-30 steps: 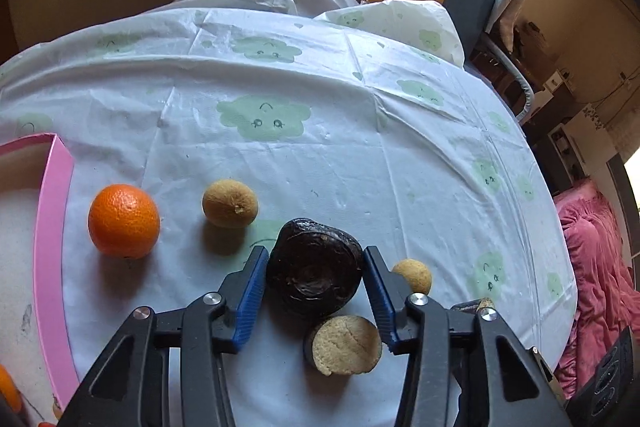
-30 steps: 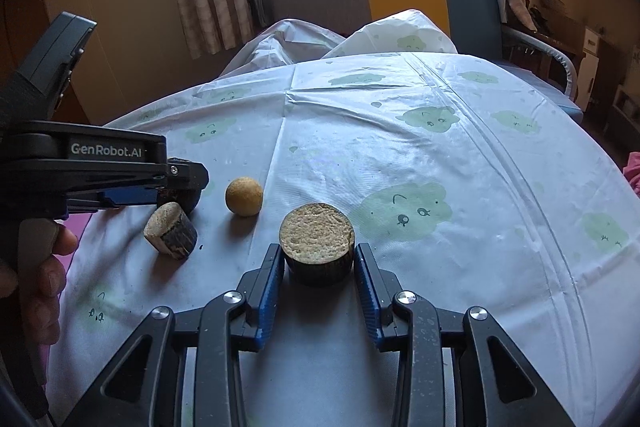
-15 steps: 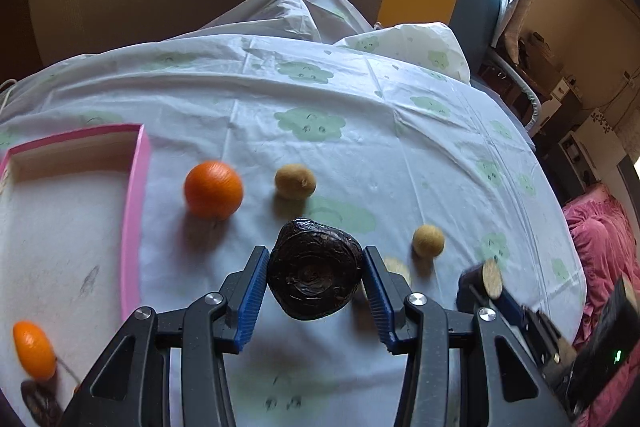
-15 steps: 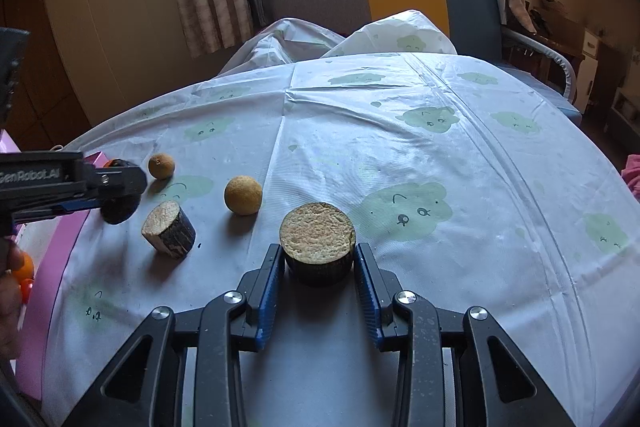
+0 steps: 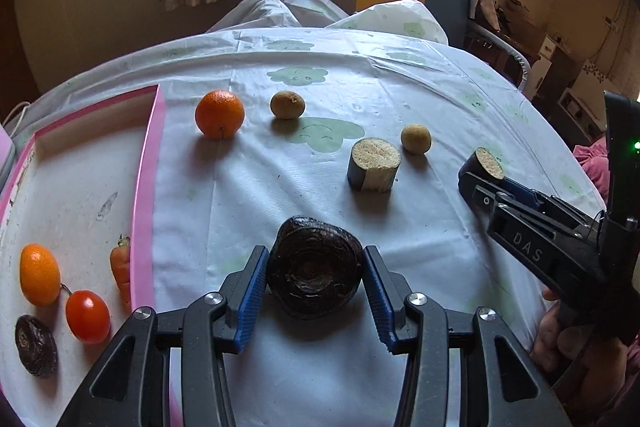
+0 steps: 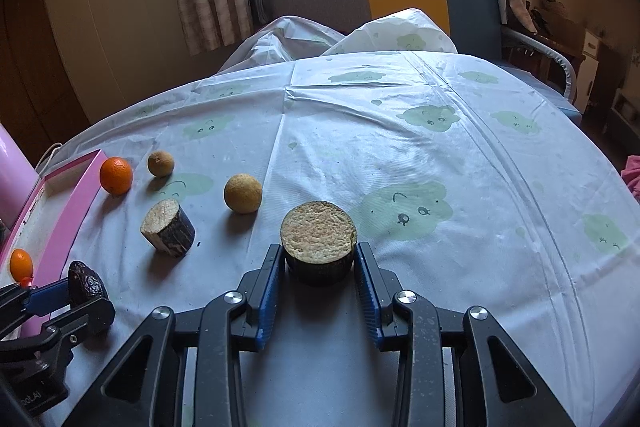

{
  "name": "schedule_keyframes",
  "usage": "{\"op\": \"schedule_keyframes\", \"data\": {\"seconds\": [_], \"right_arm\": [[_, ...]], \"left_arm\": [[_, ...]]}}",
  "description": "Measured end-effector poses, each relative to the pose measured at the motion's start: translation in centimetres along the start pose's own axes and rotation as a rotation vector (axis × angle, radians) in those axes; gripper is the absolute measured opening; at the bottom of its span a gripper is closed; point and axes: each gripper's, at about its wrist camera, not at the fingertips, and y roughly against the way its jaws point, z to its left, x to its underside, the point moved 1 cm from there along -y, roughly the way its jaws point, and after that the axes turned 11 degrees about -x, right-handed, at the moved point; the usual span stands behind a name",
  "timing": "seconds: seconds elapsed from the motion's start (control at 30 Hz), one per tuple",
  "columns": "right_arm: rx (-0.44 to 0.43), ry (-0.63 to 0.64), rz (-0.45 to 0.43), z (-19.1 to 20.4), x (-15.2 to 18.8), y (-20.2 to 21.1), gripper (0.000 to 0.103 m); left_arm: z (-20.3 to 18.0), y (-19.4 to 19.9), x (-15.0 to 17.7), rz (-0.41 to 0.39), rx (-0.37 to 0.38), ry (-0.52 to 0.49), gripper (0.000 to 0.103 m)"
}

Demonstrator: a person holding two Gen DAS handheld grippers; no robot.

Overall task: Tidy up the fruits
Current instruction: 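Grasp the dark brown kiwi-like fruit with the left tool while the right tool holds the yam slice, then carry the dark brown fruit into the tray and open the left tool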

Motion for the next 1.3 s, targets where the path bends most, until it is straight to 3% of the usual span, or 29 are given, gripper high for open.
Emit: {"op": "schedule_keyframes", "data": {"seconds": [0.53, 0.97, 1.13, 1.3], "right_arm": [[0.033, 0.021, 0.006, 0.5, 0.1, -0.1, 0.037], [0.04, 0.027, 0.004, 0.6, 0.1, -0.1, 0.036], [0.039, 0.027, 0.004, 0.6, 0.2, -0.1, 0.036], [0.043, 0.03, 0.005, 0.7, 0.1, -0.1, 0.036]], "left_arm": [[-0.3, 0.0, 1.0, -0.077, -0.02, -0.016, 0.047], [-0.4, 0.3, 1.1, -0.077, -0.026, -0.03, 0.047], [0.0, 1.5, 1.1, -0.057, -0.007, -0.023, 0.047], [1.9, 5.2, 0.0, -0.106, 0.037, 0.02, 0.047]]}}
